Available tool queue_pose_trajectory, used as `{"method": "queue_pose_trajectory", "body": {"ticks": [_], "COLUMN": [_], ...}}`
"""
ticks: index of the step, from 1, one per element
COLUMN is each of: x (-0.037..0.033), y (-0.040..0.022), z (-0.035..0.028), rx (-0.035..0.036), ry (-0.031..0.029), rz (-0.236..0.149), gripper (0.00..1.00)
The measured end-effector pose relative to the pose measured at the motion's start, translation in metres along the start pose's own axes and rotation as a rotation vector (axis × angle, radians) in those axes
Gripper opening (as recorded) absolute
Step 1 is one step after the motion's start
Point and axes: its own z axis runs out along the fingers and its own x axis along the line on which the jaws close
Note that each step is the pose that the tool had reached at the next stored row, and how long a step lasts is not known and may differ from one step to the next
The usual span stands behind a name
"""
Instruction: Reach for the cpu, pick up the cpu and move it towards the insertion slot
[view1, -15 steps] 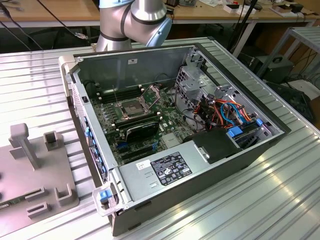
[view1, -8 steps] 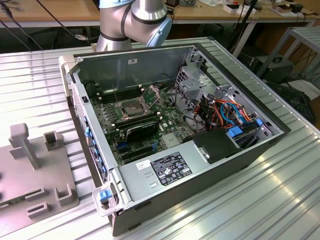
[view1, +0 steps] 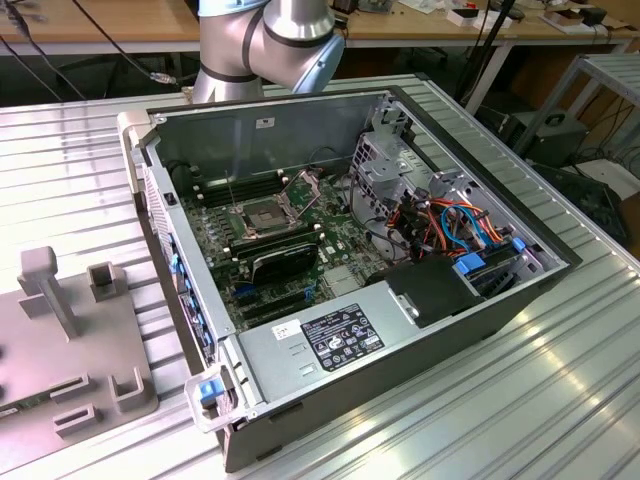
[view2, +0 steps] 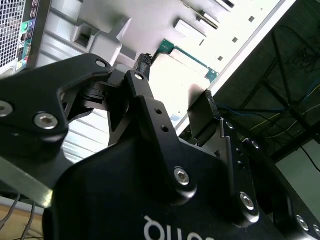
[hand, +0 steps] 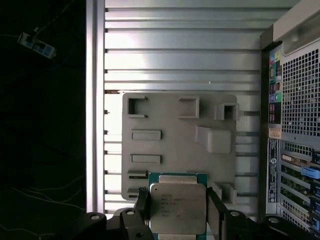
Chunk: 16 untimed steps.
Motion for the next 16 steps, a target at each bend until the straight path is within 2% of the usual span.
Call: {"method": "queue_pose_trajectory", "body": {"ticks": [16], "x": [-0.0223], "y": [-0.0003], "z": [-0.0001], "rx": [0.0], "ry": [0.0], "rz": [0.0], "gripper": [0.55]}}
